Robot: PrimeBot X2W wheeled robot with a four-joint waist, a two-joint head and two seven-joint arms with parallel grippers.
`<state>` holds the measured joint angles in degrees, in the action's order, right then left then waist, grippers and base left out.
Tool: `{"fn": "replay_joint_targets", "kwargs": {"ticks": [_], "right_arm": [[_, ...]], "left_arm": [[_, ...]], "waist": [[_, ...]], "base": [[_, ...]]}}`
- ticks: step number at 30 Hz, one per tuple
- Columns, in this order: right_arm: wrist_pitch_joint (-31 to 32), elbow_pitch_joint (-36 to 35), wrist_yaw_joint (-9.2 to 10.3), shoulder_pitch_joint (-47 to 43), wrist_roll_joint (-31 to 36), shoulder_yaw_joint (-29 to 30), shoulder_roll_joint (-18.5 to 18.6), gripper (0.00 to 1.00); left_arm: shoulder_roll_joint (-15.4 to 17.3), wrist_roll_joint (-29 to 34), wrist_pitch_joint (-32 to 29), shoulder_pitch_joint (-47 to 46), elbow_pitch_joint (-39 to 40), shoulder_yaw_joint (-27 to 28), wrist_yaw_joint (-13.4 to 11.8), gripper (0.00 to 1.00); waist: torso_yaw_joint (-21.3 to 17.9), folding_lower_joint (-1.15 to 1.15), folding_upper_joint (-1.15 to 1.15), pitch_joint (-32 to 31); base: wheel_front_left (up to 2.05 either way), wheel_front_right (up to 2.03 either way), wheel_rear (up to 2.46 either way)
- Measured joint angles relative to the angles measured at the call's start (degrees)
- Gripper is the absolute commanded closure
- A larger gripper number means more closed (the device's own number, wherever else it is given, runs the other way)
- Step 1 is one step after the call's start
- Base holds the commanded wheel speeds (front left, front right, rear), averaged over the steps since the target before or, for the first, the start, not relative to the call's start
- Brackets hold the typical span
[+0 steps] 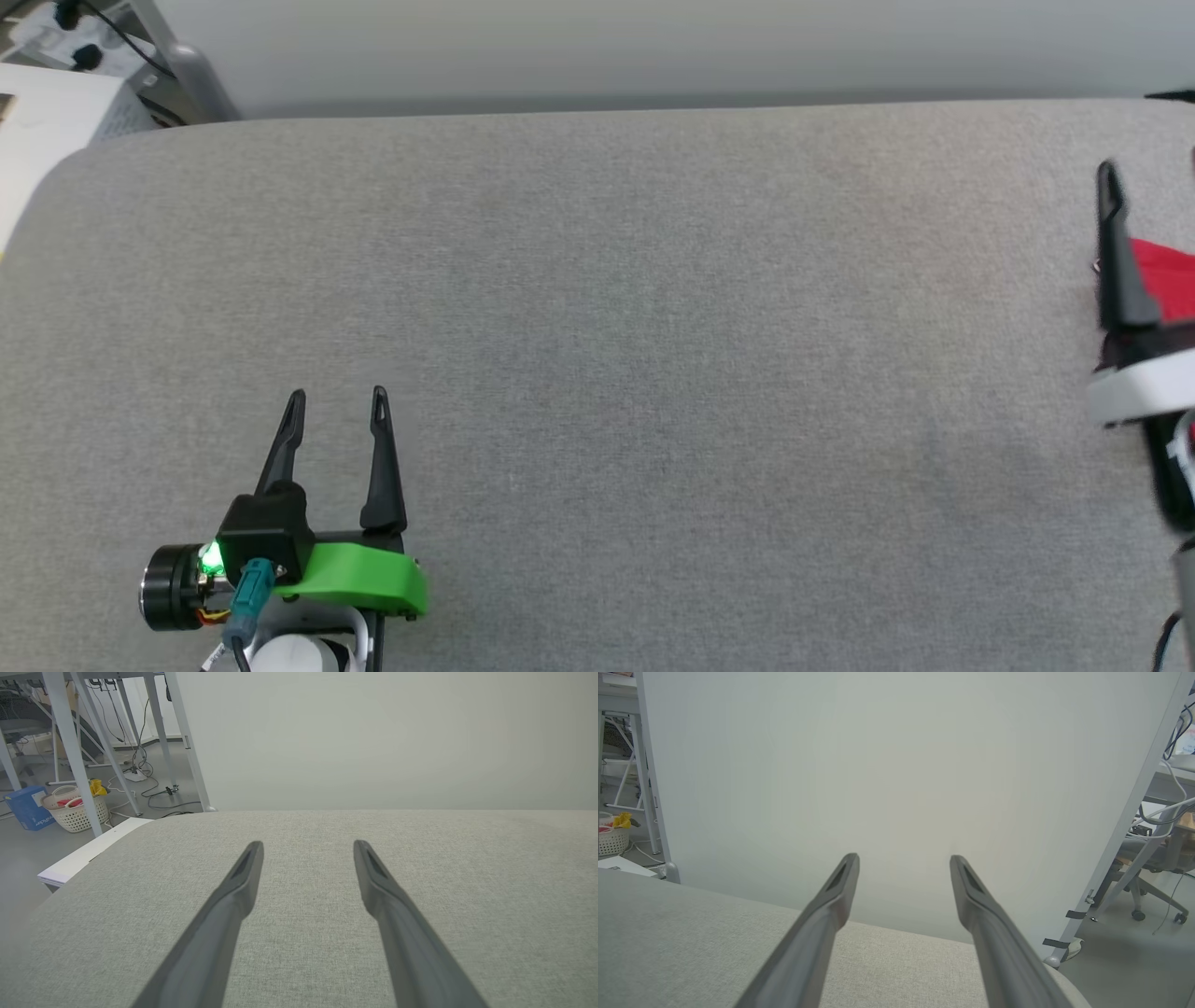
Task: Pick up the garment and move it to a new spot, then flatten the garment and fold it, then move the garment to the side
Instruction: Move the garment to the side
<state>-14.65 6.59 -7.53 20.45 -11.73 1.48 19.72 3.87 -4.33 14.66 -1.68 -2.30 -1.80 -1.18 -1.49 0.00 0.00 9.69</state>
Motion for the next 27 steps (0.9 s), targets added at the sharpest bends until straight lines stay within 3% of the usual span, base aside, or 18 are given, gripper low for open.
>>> {"fn": "replay_joint_targets", "kwargs": {"ticks": [11, 27], "right_arm": [[0.0, -1.4, 0.00, -14.7, -0.1, -0.5, -9.1, 0.00], [0.0, -3.5, 0.00, -23.5, 0.8, 0.1, -13.2, 0.00]], "left_arm": [[-0.3, -0.3, 0.0, 1.2, -2.5, -0.4, 1.0, 0.00], [-0.5, -0.3, 0.0, 4.2, -2.4, -1.0, 1.8, 0.00]], "waist": [[2.9, 0.00, 0.00, -4.5], [2.9, 0.00, 0.00, -8.1]], "base": [[0.00, 0.00, 0.00], [0.00, 0.00, 0.00]]}}
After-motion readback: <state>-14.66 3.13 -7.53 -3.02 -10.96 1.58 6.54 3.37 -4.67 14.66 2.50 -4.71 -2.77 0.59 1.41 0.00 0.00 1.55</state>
